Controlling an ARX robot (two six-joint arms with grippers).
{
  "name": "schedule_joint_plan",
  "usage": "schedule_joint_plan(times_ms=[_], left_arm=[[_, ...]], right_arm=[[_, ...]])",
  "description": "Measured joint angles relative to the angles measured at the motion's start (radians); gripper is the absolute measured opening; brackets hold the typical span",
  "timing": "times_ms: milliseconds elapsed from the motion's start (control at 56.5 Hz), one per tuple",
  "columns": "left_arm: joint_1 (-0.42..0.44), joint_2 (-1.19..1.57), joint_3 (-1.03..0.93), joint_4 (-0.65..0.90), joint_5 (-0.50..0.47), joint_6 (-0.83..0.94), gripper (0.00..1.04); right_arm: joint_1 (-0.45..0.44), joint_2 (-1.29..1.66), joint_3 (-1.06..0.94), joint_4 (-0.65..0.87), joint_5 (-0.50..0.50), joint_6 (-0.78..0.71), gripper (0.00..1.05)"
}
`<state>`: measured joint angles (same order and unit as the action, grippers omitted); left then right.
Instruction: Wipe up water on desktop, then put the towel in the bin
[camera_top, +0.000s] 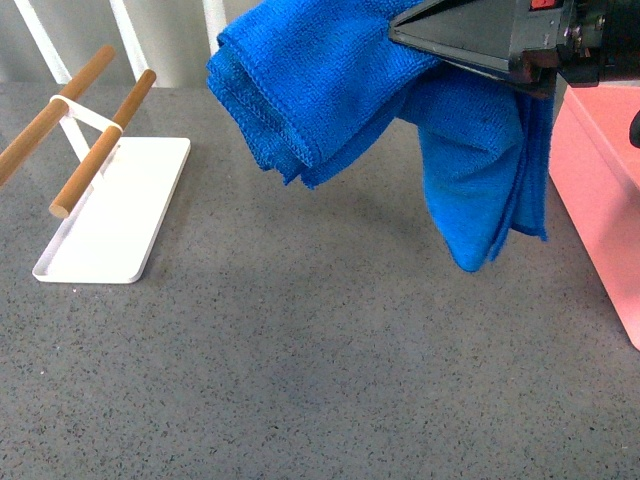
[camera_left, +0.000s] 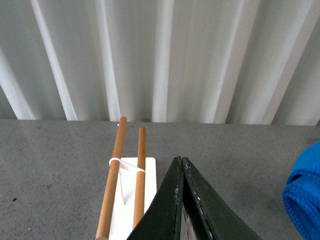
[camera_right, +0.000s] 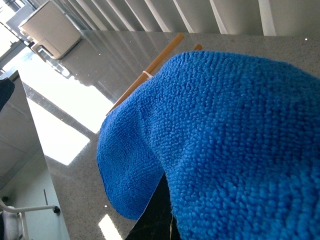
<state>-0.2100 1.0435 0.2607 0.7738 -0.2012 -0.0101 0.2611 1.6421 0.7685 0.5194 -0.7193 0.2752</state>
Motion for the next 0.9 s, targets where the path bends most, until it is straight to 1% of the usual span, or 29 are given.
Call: schedule_joint_plan(times_ms=[230,425,442,478,531,619,655,690,903], left_arm=[[0.063,-0.127,-0.097,-0.029,0.058,0.002,0.04],[0.114,-0.277,-0.169,-0.107,0.108,0.002,0.04],[0.126,-0.292,-0.175,-0.117,0.123,0.002,0.04],[0.168,-0.324,-0.185,-0.139,0.184,0.003,0.04],[0.199,-0.369,-0.198,-0.17,0.195,0.003,0.04],[0.208,-0.42,-0.214,-0.203,0.196,0.002,0.04],[0.208,-0.424,-0.237,-0.171,0.197,0.003,0.04],[0.208,-0.439,-0.238,-0.179,0.2,0.003,0.04],[0.208,-0.591,-0.238,-0.32,0.201,0.003,0.04]], right_arm=[[-0.007,-0.012,0.0,-0.021,-0.008,-0.018,0.03],[-0.018,-0.014,0.0,-0.029,-0.005,-0.026,0.03],[-0.018,-0.015,0.001,-0.03,-0.005,-0.027,0.03],[-0.018,-0.015,0.001,-0.032,-0.004,-0.029,0.03],[-0.016,-0.016,0.001,-0.036,0.01,-0.035,0.03],[-0.016,-0.018,0.001,-0.053,0.027,-0.043,0.03],[-0.016,-0.019,0.001,-0.056,0.03,-0.043,0.03],[-0.016,-0.019,0.002,-0.058,0.036,-0.043,0.03],[-0.017,-0.021,0.011,-0.072,0.038,-0.052,0.03]])
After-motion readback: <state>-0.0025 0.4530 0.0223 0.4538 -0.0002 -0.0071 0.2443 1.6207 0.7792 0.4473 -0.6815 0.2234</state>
